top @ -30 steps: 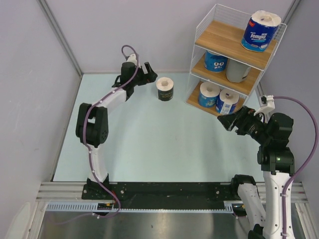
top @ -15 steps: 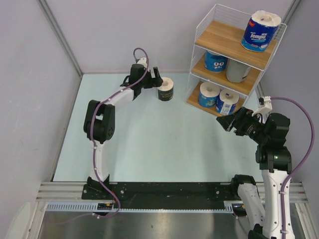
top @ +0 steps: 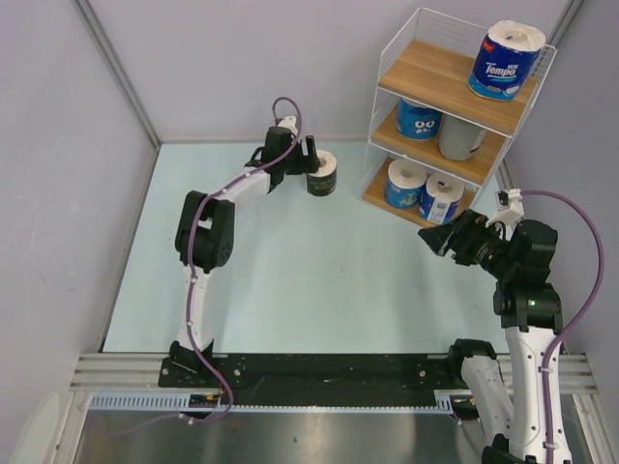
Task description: Place and organize the paper towels onto the shelf
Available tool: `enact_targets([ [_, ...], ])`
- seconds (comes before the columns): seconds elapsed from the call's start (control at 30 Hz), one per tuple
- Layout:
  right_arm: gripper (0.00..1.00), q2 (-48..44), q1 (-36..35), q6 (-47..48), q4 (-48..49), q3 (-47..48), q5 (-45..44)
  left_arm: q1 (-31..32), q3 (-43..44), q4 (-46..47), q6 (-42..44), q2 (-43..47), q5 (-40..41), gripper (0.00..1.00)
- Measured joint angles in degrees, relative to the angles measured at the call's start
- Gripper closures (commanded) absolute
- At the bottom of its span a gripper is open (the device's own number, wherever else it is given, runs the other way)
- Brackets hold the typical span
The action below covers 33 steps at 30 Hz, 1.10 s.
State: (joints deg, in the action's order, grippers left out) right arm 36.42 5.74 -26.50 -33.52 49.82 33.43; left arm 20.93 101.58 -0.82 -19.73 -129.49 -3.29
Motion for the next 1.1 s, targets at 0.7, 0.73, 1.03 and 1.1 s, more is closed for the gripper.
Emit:
enact_targets([
  [0.7,0.14,-0.11,0.00,0.00,0.02,-0.42,0.02,0.31,1.33,-0.63,10.01,-0.59,-12.72,0.59],
  [0.73,0.14,-0.24,0.00,-0.02,0.04,-0.63,0.02,0.31,-0.07,-0.17,10.40,0.35,-13.05,0.59],
  [1.03,0.14,-0.50,0.00,-0.44,0.09,-2.16,0.02,0.37,-21.00,1.42,12.83,15.39,-16.44,0.59],
  [1.1,0.14,-0.63,0.00,-0.44,0.11,-2.16,0.02,0.46,-25.31,1.14,12.68,18.86,-16.98,0.59],
])
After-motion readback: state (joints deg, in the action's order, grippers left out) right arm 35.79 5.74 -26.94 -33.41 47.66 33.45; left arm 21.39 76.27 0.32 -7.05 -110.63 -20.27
